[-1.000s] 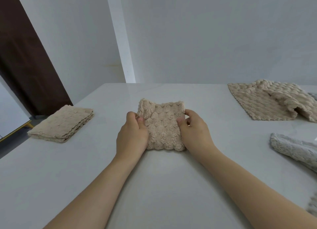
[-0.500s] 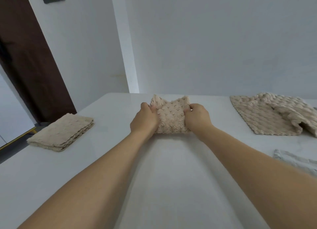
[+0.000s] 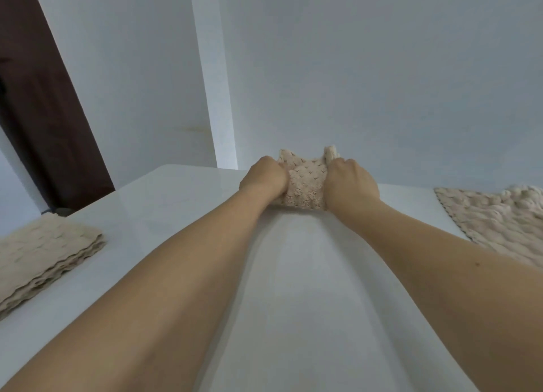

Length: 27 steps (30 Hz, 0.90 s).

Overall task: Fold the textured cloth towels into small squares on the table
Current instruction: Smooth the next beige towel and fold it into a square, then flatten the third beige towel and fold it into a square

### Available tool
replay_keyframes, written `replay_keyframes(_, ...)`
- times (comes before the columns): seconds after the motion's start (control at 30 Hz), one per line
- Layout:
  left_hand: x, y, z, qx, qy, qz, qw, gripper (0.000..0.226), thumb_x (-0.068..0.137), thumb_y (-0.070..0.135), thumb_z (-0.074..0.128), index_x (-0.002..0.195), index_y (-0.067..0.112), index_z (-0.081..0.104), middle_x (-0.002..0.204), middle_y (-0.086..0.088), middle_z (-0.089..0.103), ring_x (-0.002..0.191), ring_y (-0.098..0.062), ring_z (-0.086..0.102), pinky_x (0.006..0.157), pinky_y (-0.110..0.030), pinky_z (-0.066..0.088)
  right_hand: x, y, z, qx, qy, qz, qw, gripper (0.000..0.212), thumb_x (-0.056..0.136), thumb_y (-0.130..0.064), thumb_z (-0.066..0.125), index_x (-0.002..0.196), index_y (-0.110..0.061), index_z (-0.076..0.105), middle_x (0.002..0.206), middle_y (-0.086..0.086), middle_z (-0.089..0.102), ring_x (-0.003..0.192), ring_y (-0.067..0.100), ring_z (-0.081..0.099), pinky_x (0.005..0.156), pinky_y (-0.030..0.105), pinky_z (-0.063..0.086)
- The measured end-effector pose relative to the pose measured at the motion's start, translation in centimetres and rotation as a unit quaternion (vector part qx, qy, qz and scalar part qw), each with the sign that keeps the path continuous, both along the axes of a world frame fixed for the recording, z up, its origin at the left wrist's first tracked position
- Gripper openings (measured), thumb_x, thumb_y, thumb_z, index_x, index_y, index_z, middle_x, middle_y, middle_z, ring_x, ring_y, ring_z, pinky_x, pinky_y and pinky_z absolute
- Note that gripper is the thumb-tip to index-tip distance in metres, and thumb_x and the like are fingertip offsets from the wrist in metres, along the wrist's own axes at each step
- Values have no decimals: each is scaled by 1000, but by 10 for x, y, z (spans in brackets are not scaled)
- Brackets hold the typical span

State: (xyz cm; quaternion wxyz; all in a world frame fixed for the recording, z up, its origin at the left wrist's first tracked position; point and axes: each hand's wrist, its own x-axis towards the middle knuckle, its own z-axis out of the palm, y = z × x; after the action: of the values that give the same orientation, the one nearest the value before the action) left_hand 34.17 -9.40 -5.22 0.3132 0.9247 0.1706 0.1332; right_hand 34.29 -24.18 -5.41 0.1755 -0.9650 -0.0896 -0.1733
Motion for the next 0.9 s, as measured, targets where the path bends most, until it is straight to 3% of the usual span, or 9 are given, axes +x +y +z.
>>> replay_keyframes(0.07,7,-4,-14,64,48,11,997,20,101,29,35,105,15,49,120,-8,60,103,-28,54,89,-33,37,10,-2,-9,-50,15,-15,999,44,87,-1,39,129,-13,41,104,13,55,95,32,57,67,34,36)
replay_keyframes(0.17,8,-6,-35,154,12,34,987,26,98,29,34,115,13,46,123,-9,58,114,-31,52,83,-38,27,17,-8,-22,-41,76,-51,995,39,90,-8,38,127,-8,49,122,14,57,112,32,55,79,35,39)
replay_keyframes(0.33,11,-4,-33,138,14,38,990,31,98,29,36,123,11,44,127,-10,56,121,-33,49,87,-39,28,21,-15,-26,-101,88,-78,988,45,88,-17,36,130,-11,50,132,14,44,125,34,41,103,42,29)
replay_keyframes(0.5,0,-7,-28,81,7,54,995,36,100,32,33,125,9,43,128,-11,56,120,-34,50,90,-40,31,12,-29,-19,-27,123,-61,990,42,96,-24,30,131,-14,49,134,13,39,123,34,38,103,42,26)
replay_keyframes(0.57,-8,-9,-22,15,-46,102,994,33,98,27,35,124,8,43,126,-11,55,117,-33,50,93,-42,35,6,-50,-10,-16,94,-21,995,38,98,-25,29,126,-13,51,130,13,42,113,33,42,97,42,30)
replay_keyframes(0.63,-26,-13,-17,32,-112,125,985,27,95,20,39,119,10,47,122,-7,54,112,-31,48,90,-40,37,1,-77,6,-17,71,9,997,34,100,-23,30,123,-11,52,127,13,47,114,34,45,97,42,34)
replay_keyframes(0.77,-69,-51,-10,46,-196,-64,977,17,91,14,44,105,15,54,102,2,55,99,-22,52,83,-35,43,-10,-142,27,-44,84,15,995,35,98,-23,37,129,-15,50,134,9,45,124,31,43,103,41,36)
replay_keyframes(0.83,-94,-85,-4,20,-167,-189,968,16,91,16,49,106,16,55,99,6,53,89,-13,51,78,-31,43,-22,-168,30,-72,87,7,994,34,94,-16,40,127,-15,50,133,9,38,124,32,39,99,41,38)
replay_keyframes(0.9,-114,-118,0,85,-132,-305,939,24,93,21,55,116,18,52,109,6,52,91,-8,46,79,-26,39,-34,-187,31,-71,77,-9,994,33,90,-10,41,122,-15,49,128,9,33,120,31,36,92,40,38)
